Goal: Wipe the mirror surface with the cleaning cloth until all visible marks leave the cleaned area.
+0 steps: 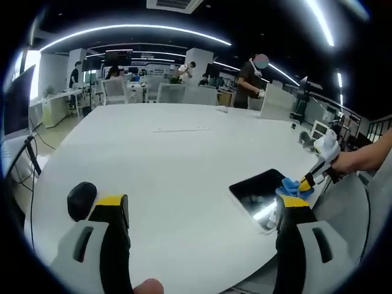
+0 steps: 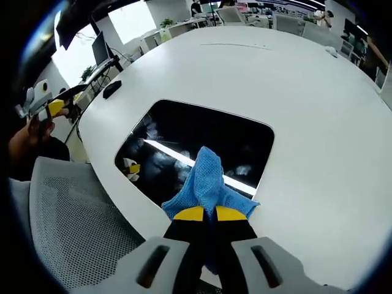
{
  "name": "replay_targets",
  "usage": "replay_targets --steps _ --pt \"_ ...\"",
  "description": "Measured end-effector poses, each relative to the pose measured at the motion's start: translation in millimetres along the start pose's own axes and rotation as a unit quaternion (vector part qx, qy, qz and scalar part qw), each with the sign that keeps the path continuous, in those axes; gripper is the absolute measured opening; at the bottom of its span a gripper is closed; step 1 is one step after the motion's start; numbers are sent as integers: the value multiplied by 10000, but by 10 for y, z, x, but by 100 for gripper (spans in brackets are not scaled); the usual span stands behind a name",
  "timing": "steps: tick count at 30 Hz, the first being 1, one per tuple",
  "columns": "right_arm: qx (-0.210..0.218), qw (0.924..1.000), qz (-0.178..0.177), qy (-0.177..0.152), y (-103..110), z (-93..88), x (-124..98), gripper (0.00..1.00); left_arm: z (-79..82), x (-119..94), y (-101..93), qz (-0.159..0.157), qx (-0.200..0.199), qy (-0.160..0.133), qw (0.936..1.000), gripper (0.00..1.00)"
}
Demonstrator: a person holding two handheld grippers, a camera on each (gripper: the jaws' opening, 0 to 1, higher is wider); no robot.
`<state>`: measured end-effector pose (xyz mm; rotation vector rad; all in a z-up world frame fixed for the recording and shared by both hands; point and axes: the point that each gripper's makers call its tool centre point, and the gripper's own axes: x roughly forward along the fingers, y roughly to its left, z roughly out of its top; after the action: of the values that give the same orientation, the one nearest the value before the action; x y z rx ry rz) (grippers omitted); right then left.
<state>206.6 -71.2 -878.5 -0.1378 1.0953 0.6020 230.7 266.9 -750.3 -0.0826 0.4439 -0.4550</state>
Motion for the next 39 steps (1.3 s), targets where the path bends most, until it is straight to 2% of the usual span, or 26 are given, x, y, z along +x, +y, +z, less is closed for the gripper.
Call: replay_targets --steps 8,25,33,39 --pt "60 9999 -105 23 -151 -50 -57 0 -22 15 -53 -54 31 64 10000 99" --pt "-24 10000 -71 58 -110 -7 -19 0 30 6 1 60 97 38 9999 99" --pt "-90 9998 -152 -21 -160 90 21 0 1 -39 31 120 51 30 9999 99" --pt "-211 9995 -236 -67 -250 244 89 0 -39 -81 43 183 28 68 9998 99"
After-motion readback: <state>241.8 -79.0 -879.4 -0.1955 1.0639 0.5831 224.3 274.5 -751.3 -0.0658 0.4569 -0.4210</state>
